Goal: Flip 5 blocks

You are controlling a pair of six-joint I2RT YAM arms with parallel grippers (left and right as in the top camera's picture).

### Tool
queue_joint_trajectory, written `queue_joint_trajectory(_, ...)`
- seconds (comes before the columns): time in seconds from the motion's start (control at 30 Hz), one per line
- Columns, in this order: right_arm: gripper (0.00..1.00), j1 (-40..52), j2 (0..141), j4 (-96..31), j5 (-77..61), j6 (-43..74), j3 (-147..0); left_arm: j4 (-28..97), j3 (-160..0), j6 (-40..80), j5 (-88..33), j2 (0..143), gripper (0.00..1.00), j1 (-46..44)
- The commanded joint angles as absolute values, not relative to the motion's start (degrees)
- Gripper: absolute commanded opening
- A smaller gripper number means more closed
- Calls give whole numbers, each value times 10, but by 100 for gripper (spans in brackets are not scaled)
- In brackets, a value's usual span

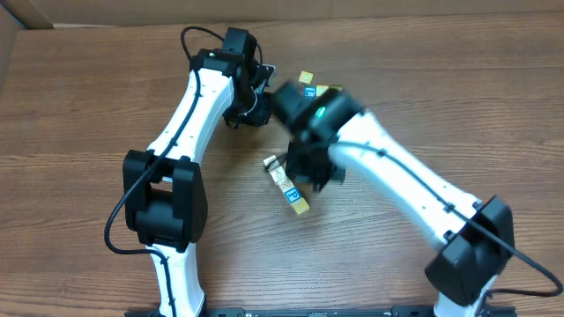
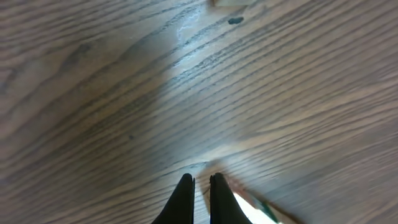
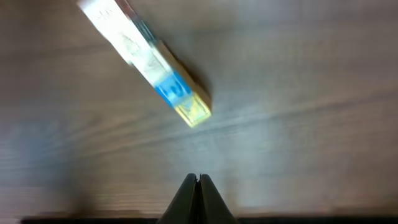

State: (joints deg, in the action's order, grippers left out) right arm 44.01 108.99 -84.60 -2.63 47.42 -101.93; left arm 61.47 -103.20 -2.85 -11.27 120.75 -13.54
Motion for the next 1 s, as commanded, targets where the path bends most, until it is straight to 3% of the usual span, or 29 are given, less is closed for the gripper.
queue_joint_trajectory(0.0,4,462,1004,-825,0,583,-948,609,-1029,-60,-70,1189,4,-133)
queue_joint_trajectory(0.3,4,496,898,-648,-17,875,-674,610,-1029,-60,-70,1189,4,-130)
queue_joint_trajectory(0.4,9,495,898,-593,-22,871,-644,611,-1028,-60,-70,1189,4,-130)
queue_joint_trajectory(0.53,4,495,899,-543,-22,868,-628,606,-1028,-60,-71,1189,4,-130)
queue_joint_trajectory(0.77,4,508,901,-499,6,934,-577,611,-1028,-60,-71,1207,4,-131)
queue_joint_trajectory(0.97,4,509,901,-380,4,946,-511,607,-1027,-60,-71,1222,4,-131)
